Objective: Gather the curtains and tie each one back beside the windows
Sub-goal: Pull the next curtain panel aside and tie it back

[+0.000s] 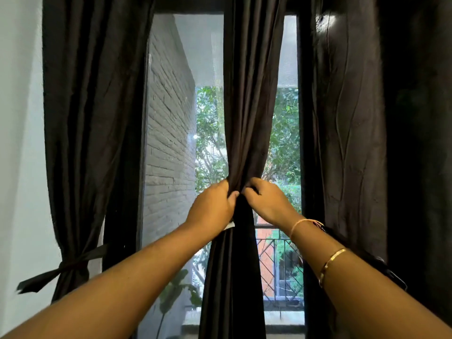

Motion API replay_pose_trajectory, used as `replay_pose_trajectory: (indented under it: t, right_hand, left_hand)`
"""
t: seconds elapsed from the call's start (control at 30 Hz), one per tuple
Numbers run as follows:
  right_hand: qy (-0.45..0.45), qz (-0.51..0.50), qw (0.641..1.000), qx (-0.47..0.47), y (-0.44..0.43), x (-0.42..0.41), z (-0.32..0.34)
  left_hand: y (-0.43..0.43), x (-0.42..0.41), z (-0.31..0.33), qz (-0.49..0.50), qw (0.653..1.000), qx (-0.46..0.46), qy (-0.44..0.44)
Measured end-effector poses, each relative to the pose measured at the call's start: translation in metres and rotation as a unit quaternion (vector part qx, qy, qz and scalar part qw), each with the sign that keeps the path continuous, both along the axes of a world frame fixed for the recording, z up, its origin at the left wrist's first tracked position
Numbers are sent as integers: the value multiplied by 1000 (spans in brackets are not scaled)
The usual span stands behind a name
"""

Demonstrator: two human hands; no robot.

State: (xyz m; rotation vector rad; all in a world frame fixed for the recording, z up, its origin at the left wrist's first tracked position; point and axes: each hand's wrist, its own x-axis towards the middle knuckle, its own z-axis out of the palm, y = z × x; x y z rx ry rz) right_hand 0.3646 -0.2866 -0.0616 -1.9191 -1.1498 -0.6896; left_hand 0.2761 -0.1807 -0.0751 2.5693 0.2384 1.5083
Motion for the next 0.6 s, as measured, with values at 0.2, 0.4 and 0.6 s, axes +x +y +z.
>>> replay_pose_trajectory:
  t: [0.2, 0.4, 0.6]
  right_hand:
    - [76, -12, 995, -65, -3, -19, 23]
    - [302, 81, 948, 62, -4, -40, 31]
    - [359, 167, 884, 249, 11, -51, 13]
  left_hand:
    - [3, -1, 27, 38, 986, 44, 155]
    - [5, -1, 21, -10, 992, -25, 124]
    - [4, 2, 3, -74, 984, -157, 45]
